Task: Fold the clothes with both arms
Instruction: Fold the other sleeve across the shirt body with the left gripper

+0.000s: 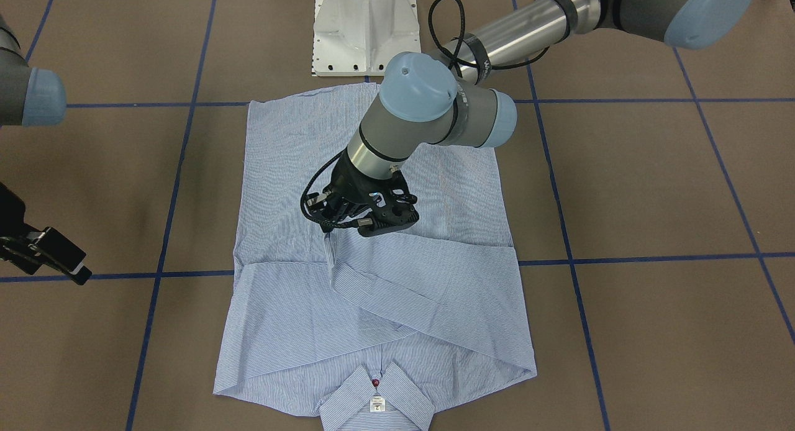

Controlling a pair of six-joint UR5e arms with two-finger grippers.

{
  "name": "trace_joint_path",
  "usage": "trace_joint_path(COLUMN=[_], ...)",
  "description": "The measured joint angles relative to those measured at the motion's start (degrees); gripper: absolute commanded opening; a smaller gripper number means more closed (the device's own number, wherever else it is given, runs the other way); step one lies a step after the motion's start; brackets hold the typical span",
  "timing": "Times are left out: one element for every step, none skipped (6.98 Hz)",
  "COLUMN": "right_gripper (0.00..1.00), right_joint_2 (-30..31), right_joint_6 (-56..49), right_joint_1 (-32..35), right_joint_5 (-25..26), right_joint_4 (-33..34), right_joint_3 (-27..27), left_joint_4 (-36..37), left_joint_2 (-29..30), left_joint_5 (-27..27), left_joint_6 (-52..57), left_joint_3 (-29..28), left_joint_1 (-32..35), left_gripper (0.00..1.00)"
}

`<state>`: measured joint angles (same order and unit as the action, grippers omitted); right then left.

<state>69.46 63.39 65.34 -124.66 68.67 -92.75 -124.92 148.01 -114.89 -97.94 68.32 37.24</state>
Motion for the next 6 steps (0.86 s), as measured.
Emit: trace_joint_path(right_gripper=[1.00,1.00,1.00,1.00,1.00,1.00], right_joint_2=[0.1,0.1,0.2,0.2,0.3,0.5], right_joint_6=[0.0,0.0,-0.2,-0.2,0.1,0.8], right_joint_1=[0.0,0.0,0.0,0.0,-0.1,-0.6], right_joint_5=[0.0,0.1,0.1,0.1,0.0,-0.1], right_joint_4=[0.0,0.0,0.0,0.0,0.0,-0.1], right_joint_3=[0.0,0.3,0.6,0.6,0.3,-0.6], left_joint_4=[-2.0,-3.5,-4.3,-5.0,-5.6,-5.6], left_joint_2=[0.8,1.1,1.2,1.3,1.0,-0.7], left_joint_5=[1.8,3.6,4.7,5.1,5.1,4.0], left_joint_6=[-0.1,-0.1,0.0,0.0,0.0,-0.1], left_joint_3=[-1.6,-2.6,-3.1,-3.0,-2.1,0.7], left_joint_1=[-1.4,-2.5,-3.2,-3.2,-2.9,-2.1], left_gripper=[0.84,0.99,0.99,0.99,0.99,0.99])
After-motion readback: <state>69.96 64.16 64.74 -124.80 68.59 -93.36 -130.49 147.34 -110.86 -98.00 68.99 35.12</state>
